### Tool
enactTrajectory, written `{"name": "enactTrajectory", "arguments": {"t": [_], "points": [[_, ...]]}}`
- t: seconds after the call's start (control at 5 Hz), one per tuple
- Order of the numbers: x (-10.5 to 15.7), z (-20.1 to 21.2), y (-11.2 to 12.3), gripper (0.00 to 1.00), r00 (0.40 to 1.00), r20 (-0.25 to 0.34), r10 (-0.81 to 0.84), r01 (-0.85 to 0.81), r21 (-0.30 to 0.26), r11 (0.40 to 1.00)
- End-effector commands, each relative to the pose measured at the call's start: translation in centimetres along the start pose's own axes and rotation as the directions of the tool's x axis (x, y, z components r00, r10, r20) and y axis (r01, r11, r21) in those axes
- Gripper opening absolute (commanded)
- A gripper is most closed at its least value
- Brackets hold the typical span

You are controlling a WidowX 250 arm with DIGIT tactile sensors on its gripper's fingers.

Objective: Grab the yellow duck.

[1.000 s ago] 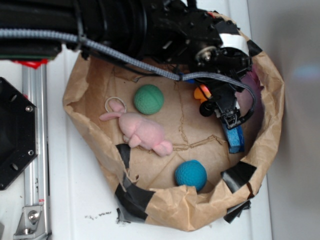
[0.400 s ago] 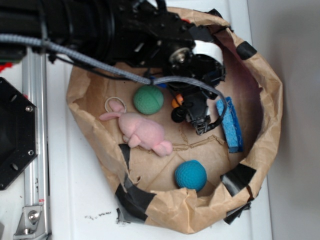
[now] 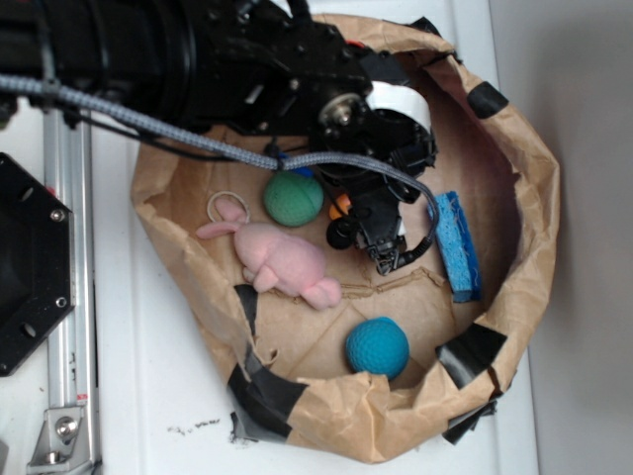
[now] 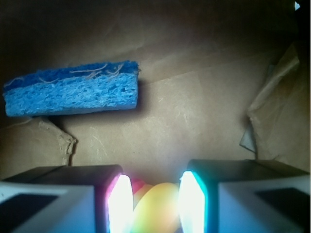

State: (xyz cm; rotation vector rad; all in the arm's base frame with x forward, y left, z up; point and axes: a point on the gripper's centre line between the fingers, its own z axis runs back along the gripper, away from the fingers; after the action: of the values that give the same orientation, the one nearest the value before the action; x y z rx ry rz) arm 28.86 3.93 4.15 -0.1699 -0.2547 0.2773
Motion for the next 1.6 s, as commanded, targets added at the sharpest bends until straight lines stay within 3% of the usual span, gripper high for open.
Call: {"name": "enactTrajectory", "arguments": {"t": [0.0, 0.2, 0.4, 0.8, 1.2, 1.4], "points": [[1.5, 2.4, 0.1, 0.00, 0.997, 0.070, -0.025, 0.025, 0.004, 1.000], [1.7, 1.7, 0.0, 0.00, 0.999, 0.035, -0.015, 0.015, -0.002, 1.000], [1.6, 1.3, 0.1, 1.00, 1.000, 0.017, -0.017, 0.017, 0.004, 1.000], [1.0, 1.6, 0.4, 1.00, 1.000, -0.009, -0.007, 0.007, -0.005, 1.000], [0.6, -0.4, 0.8, 1.00, 0.998, -0.055, -0.009, 0.011, 0.042, 0.999], [0.4, -0.7, 0.6, 0.00, 0.999, -0.055, 0.002, 0.001, 0.050, 0.999]]}}
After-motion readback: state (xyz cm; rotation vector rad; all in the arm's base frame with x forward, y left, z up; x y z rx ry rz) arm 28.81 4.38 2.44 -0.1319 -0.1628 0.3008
